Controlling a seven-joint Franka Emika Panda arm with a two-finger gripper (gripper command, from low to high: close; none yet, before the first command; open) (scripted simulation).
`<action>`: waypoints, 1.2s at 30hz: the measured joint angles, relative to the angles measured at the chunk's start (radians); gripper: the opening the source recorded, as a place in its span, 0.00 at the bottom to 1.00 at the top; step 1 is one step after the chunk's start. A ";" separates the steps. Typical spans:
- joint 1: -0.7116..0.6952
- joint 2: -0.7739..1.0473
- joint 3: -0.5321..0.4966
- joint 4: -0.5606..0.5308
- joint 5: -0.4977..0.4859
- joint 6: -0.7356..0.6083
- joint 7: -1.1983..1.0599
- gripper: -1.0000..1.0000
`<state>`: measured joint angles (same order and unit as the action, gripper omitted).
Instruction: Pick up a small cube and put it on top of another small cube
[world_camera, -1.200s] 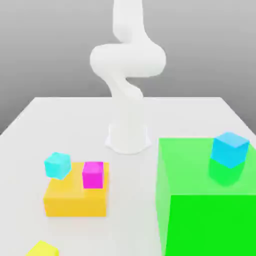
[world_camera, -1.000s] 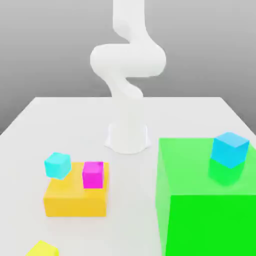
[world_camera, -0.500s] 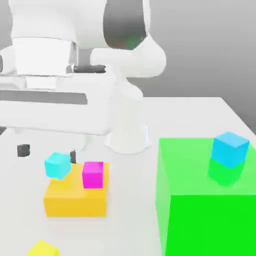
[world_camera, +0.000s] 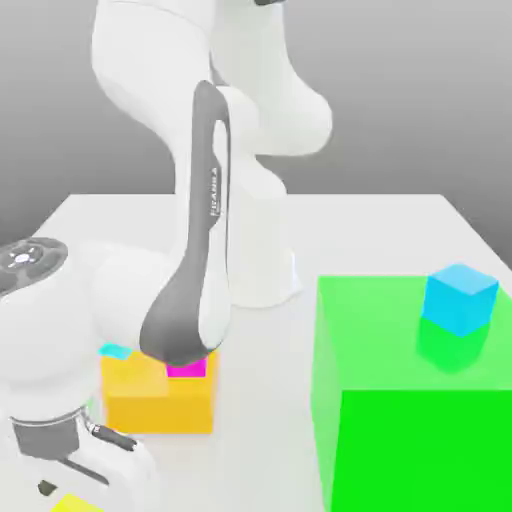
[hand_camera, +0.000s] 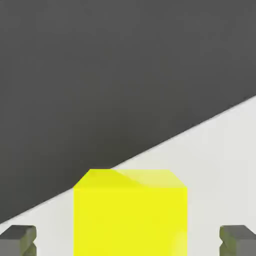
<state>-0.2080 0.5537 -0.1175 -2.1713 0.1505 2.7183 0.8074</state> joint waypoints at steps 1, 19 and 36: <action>0.000 0.000 0.000 0.000 0.000 0.000 0.000 0.00; 0.051 -0.449 -0.046 -0.260 -0.074 -0.187 0.119 0.00; -0.008 -1.038 0.027 -0.716 -0.203 -0.314 0.341 0.00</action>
<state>-0.2163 -0.4841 -0.0901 -2.8871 -0.0525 2.4043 1.1488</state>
